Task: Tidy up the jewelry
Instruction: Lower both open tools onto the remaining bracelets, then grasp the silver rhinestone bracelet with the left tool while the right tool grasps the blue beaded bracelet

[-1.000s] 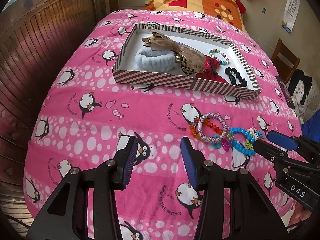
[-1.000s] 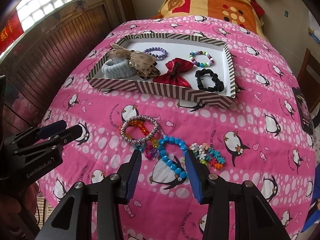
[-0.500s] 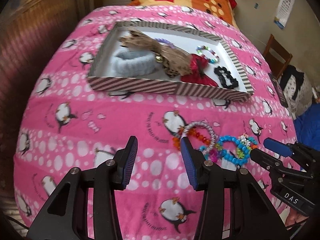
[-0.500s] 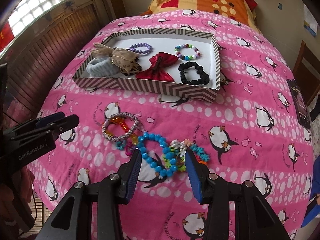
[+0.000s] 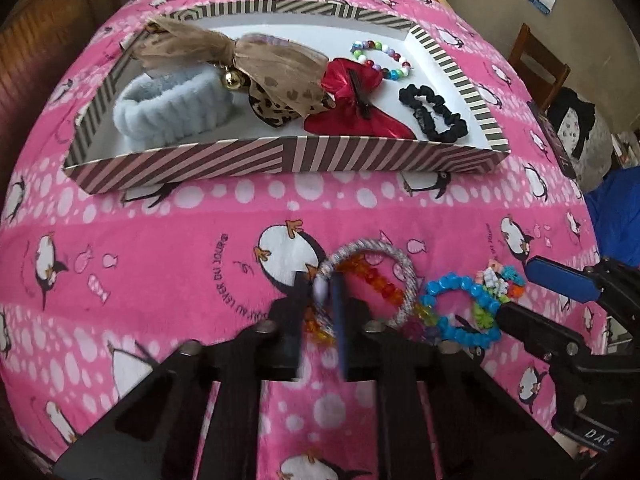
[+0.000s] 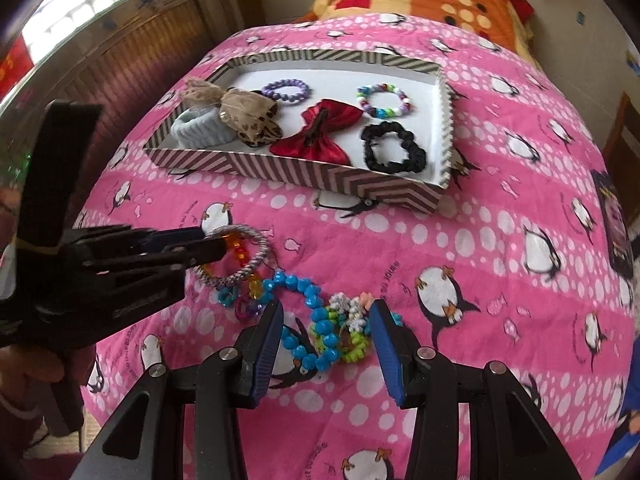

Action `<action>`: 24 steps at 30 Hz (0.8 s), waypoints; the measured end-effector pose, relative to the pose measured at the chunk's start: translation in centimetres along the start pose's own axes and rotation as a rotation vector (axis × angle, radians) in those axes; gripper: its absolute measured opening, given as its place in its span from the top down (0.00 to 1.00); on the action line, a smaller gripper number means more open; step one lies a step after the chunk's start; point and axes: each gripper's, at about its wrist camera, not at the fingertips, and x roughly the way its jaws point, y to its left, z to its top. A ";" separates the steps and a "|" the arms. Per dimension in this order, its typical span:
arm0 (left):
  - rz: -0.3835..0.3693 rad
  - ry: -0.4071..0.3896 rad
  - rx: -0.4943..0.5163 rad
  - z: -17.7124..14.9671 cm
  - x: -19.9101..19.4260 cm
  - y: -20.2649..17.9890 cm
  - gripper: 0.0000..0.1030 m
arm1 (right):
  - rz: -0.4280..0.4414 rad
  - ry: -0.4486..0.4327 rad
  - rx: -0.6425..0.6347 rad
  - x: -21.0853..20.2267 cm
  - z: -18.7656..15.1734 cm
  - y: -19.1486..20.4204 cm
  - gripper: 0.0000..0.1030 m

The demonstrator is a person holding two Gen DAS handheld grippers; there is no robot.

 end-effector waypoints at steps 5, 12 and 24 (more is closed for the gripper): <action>-0.028 -0.022 -0.046 0.0 -1.3 1.7 0.92 | 0.002 0.061 -0.130 1.9 0.7 1.2 0.64; -0.050 -0.049 -0.121 -0.7 -4.2 5.1 0.92 | -0.038 0.128 -0.265 4.4 1.4 1.6 0.72; 0.021 -0.035 -0.221 -3.4 -5.7 10.7 0.90 | 0.009 0.089 -0.229 4.9 2.1 2.2 0.91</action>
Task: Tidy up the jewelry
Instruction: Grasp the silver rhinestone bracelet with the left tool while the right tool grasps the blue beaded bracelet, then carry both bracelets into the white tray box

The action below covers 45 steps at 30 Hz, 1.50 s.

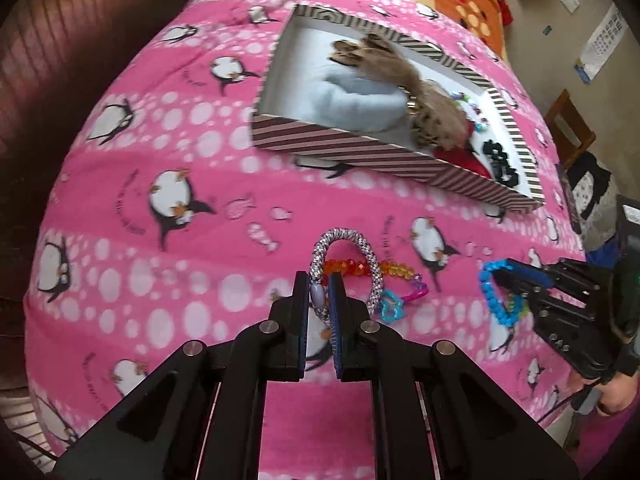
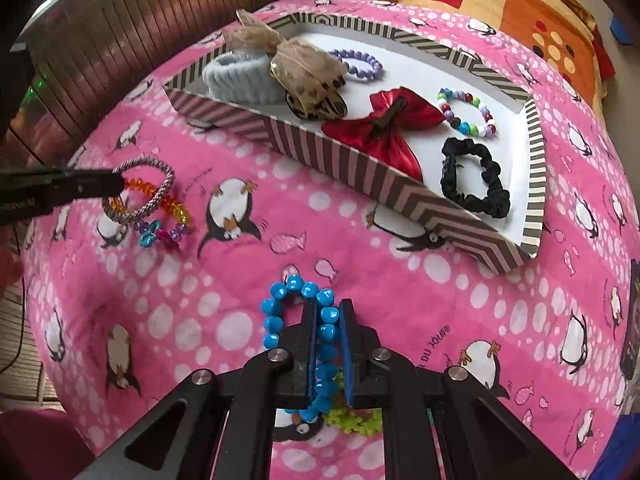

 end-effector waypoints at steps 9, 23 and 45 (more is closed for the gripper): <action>0.030 0.005 0.022 1.7 1.1 0.3 0.58 | 0.011 0.029 0.002 1.0 0.5 0.8 0.91; 0.024 0.074 0.147 3.1 3.2 -0.4 0.94 | 0.063 -0.078 0.090 -0.5 0.6 -0.7 0.90; -0.025 -0.165 0.155 7.9 -5.6 -4.6 0.94 | 0.063 -0.274 0.156 -9.7 4.5 -1.3 0.91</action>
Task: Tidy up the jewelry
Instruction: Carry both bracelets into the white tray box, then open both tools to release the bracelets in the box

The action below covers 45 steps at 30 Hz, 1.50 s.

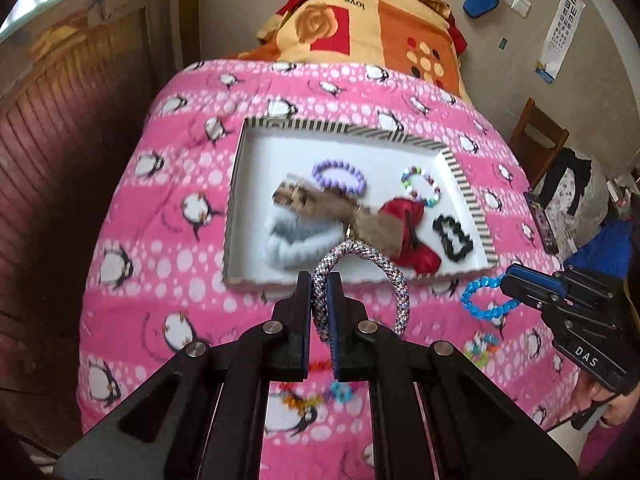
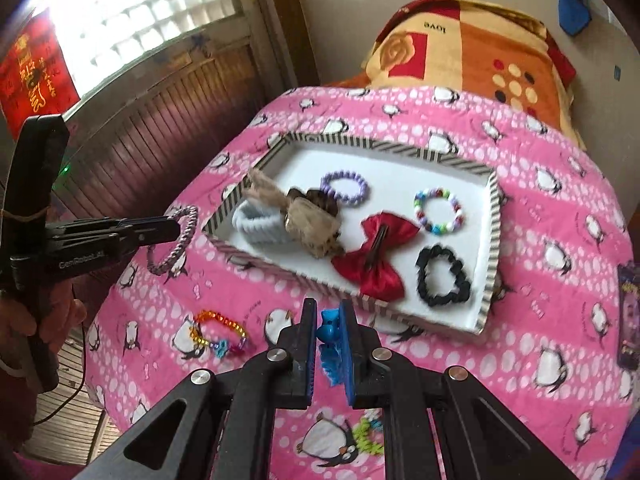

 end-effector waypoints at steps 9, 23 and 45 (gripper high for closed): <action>0.099 -0.049 0.014 3.7 2.1 -1.2 0.94 | -0.041 -0.015 -0.007 1.0 4.1 -2.0 0.91; 0.206 -0.054 -0.014 9.1 6.9 -0.3 0.94 | 0.013 0.018 -0.022 6.9 10.1 -3.6 0.91; 0.289 0.094 -0.168 10.4 16.6 3.6 0.94 | 0.011 0.102 0.106 19.5 13.0 -10.9 0.90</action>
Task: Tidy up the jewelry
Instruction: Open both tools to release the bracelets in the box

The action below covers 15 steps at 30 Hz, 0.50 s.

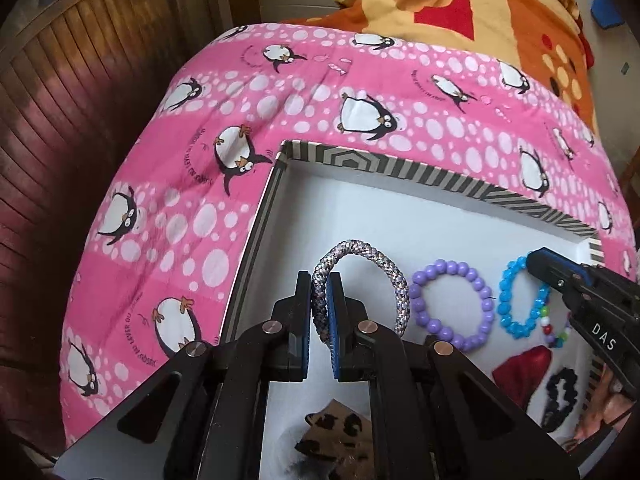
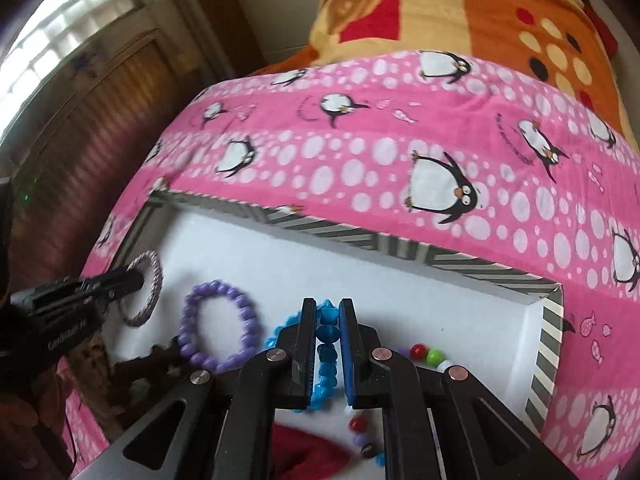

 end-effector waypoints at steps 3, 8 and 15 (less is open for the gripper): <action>0.010 -0.008 -0.003 -0.2 -0.1 0.0 0.91 | -0.008 0.008 0.005 -0.1 -0.3 0.0 0.61; 0.008 -0.023 -0.015 -1.0 -1.0 0.2 0.54 | -0.017 -0.030 -0.004 -2.5 -2.0 0.8 0.58; 0.018 -0.060 0.000 -3.2 -4.1 0.4 0.54 | -0.047 -0.068 0.013 -6.6 -5.4 2.3 0.58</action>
